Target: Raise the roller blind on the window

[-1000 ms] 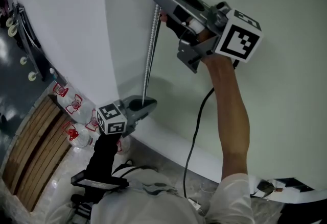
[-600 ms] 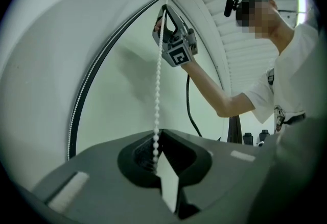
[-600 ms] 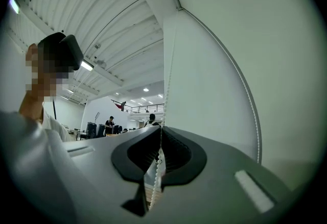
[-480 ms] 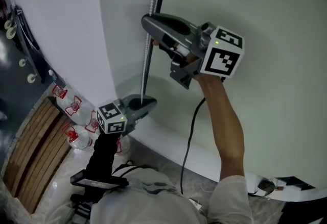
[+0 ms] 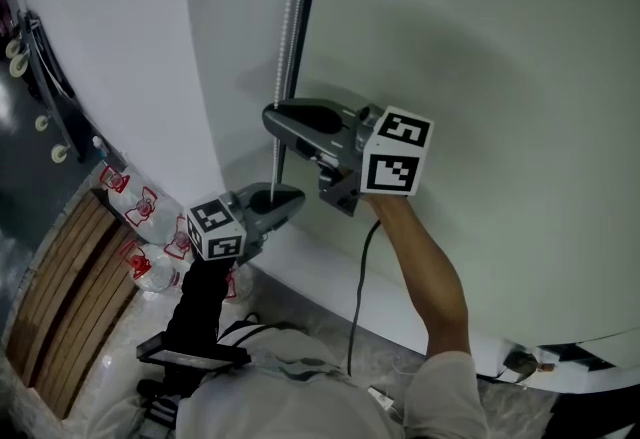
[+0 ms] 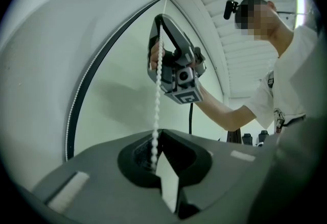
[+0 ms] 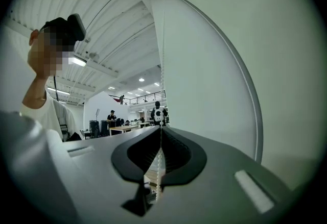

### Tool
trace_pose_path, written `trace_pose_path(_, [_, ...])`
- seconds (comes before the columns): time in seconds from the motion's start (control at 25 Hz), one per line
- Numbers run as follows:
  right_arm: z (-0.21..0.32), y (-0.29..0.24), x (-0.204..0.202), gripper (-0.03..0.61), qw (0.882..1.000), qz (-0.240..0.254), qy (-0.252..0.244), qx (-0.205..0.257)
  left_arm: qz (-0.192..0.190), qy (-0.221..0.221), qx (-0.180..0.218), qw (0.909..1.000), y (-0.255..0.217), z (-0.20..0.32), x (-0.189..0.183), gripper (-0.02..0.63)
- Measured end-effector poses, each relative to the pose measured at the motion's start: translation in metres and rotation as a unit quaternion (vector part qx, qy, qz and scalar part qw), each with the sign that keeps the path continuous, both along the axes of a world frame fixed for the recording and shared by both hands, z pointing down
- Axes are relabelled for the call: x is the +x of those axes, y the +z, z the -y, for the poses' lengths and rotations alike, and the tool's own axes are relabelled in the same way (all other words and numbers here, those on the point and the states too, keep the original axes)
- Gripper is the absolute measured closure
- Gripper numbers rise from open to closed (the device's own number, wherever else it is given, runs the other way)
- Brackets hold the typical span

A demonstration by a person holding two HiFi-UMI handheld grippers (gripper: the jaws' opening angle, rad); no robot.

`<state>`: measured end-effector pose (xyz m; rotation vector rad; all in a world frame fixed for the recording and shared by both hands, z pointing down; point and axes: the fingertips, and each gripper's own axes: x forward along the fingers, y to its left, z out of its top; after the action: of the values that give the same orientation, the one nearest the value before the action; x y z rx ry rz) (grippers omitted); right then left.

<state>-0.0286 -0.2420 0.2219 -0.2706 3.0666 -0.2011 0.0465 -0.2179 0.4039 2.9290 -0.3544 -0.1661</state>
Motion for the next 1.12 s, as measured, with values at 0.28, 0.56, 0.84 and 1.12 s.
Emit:
trace_pose_path(0.28, [-0.016,0.069,-0.007,0.567,0.999,-0.022,-0.008,-0.034,0.0,-0.002,0.003,1.0,0.007,-0.002,-0.002,0.615])
trace_pose_path(0.56, [-0.021,0.063,0.002,0.556,0.999,0.0,-0.027,-0.026,-0.003,-0.005,0.007,1.0,0.003,-0.002,-0.004,0.615])
trace_pose_path(0.84, [0.004,-0.033,0.002,0.443,0.998,0.051,-0.011,0.042,-0.005,-0.006,0.01,0.9999,0.005,-0.002,-0.007,0.615])
trace_pose_path(1.12, [0.023,-0.142,0.009,0.464,0.992,0.081,0.002,0.101,-0.004,-0.008,0.007,0.9999,-0.008,-0.001,0.0,0.615])
